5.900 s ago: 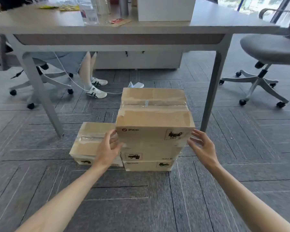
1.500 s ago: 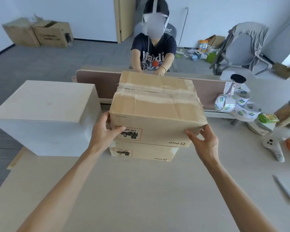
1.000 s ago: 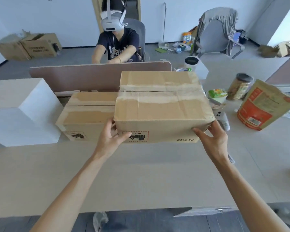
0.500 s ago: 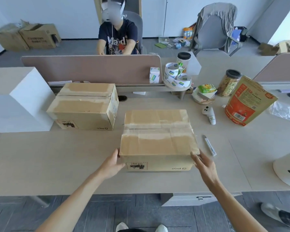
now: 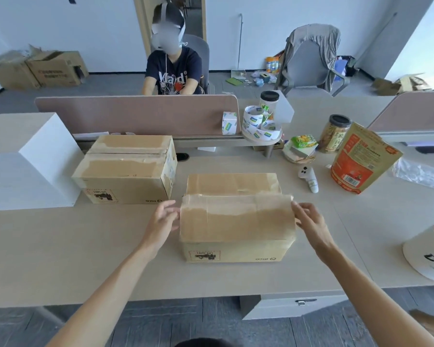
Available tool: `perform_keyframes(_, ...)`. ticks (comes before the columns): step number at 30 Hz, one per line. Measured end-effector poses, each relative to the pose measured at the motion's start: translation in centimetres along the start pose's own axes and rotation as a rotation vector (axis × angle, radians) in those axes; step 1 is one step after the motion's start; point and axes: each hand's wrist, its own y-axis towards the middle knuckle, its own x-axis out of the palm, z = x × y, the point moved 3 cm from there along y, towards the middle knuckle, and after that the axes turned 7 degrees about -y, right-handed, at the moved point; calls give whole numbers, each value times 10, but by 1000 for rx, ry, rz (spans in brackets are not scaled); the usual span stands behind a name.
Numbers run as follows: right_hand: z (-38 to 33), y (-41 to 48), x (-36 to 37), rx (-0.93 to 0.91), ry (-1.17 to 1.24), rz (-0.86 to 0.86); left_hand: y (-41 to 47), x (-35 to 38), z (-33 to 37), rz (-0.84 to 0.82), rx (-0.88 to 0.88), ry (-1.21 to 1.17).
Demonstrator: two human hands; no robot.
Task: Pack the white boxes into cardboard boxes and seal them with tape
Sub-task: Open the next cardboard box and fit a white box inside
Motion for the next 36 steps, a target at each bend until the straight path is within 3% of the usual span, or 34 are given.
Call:
perform_keyframes(2, -4, 3, -7, 24, 139, -29, -3, -4, 7, -8, 84, 68)
perform_keyframes(4, -7, 6, -10, 69, 185, -219, -8, -6, 16, -71, 141, 142)
perform_keyframes(8, -4, -2, -10, 71, -87, -655, -11, -6, 22, -465, 99, 296)
perform_keyframes(10, -7, -8, -7, 32, -218, -752, -11, -4, 14, -580, 78, 478)
perform_keyframes(15, -5, -7, 11, -155, -571, -644, -14, 8, -4, -640, 103, 695)
perform_keyframes(19, 12, -13, 25, -180, -663, -600, -18, 18, -19, -669, 141, 777)
perform_keyframes(27, 37, -20, 37, -568, -846, -187, -34, 43, -30, -524, 406, 898)
perform_keyframes(31, 43, -11, 42, -555, -983, -189, -38, 56, -38, -402, 522, 931)
perform_keyframes(36, 44, 1, 50, -544, -1000, -198, -26, 62, -50, -290, 479, 969)
